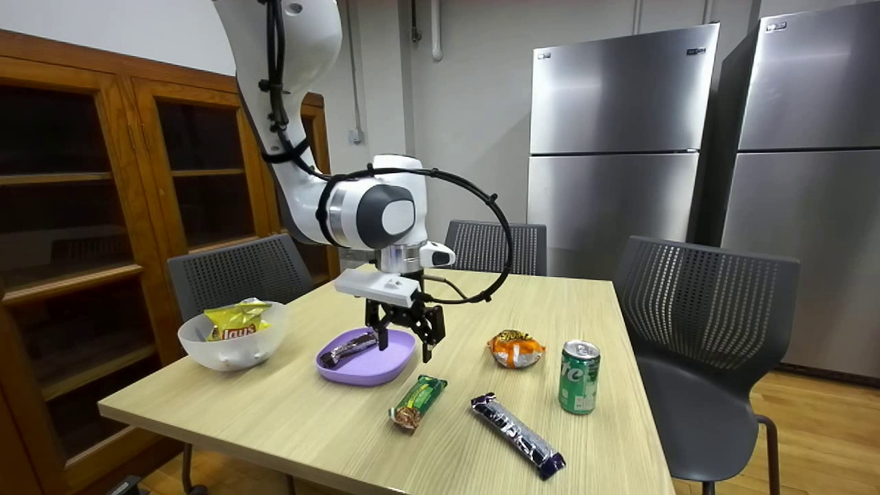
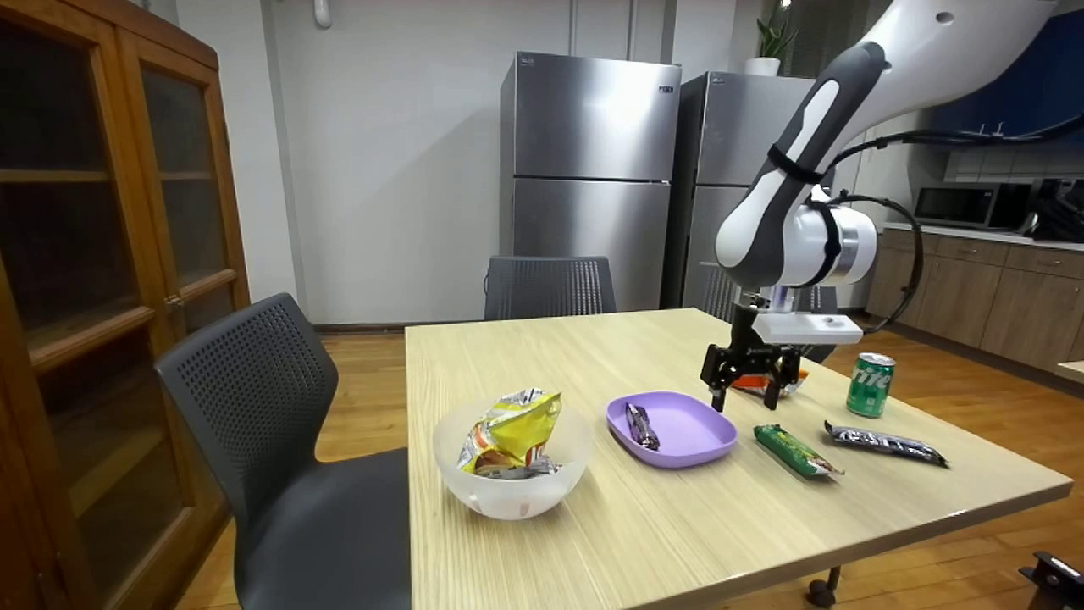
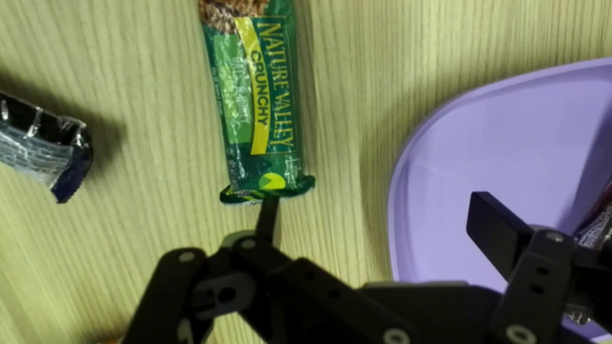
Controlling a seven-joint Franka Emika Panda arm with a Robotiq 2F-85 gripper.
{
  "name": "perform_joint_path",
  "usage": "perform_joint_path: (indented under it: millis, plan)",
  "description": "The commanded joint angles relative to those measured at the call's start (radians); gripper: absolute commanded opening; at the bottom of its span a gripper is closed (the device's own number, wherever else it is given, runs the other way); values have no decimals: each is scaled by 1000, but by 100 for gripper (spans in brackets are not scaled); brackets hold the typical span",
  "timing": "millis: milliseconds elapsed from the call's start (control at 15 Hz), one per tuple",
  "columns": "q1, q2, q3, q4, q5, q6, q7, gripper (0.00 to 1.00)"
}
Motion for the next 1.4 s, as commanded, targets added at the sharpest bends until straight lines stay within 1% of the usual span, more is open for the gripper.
perform_joint_path:
  millis: [0,200,600,1000,1200,1333]
  plan:
    - [-80,-62,66,-88,45,40,-126,100]
    - [-121,-69,94,-113,68,46,-186,100]
    - [-153,-67,94,-139,68,64,-230,100]
    - [-155,-54,72,-155,41,114,-235,100]
    - [-163,-37,79,-153,47,115,-235,100]
    - [-158,-21,71,-147,42,114,-223,100]
